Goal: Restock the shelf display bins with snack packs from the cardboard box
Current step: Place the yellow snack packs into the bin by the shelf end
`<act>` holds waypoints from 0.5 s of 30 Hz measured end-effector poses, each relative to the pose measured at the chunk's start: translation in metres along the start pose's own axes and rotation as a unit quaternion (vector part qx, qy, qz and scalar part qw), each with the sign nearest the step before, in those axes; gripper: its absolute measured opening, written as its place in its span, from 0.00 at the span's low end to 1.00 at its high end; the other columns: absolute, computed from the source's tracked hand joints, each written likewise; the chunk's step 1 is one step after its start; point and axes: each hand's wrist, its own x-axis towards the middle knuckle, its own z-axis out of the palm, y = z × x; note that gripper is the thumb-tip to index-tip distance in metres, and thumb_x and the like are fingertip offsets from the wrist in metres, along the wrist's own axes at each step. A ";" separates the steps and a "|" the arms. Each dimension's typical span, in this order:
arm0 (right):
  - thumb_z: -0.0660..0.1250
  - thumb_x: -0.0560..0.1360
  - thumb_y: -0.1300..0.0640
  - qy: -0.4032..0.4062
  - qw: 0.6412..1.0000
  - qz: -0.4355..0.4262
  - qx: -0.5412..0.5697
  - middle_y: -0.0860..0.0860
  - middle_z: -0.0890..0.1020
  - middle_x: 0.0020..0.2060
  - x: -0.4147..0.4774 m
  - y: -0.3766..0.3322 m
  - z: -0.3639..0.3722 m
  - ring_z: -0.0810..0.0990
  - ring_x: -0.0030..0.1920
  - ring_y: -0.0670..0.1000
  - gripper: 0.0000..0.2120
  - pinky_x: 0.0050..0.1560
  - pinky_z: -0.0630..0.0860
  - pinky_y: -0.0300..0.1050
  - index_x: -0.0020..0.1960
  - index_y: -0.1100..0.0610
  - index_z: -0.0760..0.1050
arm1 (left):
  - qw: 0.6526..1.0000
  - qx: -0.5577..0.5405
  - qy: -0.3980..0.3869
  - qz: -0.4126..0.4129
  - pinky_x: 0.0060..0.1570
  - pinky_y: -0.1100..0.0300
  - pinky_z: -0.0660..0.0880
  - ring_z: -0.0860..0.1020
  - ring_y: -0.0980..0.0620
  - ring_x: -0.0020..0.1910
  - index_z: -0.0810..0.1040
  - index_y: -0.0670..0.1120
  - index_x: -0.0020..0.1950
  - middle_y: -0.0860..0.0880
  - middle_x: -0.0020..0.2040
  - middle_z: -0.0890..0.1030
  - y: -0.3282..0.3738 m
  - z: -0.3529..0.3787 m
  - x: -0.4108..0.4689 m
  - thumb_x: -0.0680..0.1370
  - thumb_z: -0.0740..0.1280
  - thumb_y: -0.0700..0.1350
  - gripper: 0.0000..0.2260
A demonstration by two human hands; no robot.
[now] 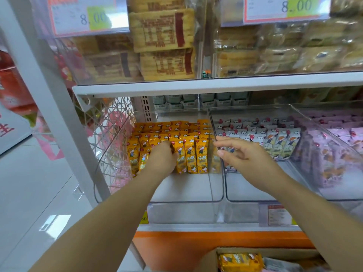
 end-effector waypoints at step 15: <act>0.65 0.77 0.55 0.005 1.000 -0.009 0.003 0.33 0.71 0.60 -0.001 0.000 0.001 0.80 0.43 0.34 0.10 0.45 0.73 0.24 0.54 0.41 0.75 | 0.998 0.016 0.047 0.031 0.47 0.45 0.77 0.80 0.42 0.45 0.64 0.43 0.66 0.41 0.45 0.80 0.003 0.006 0.002 0.78 0.66 0.39 0.18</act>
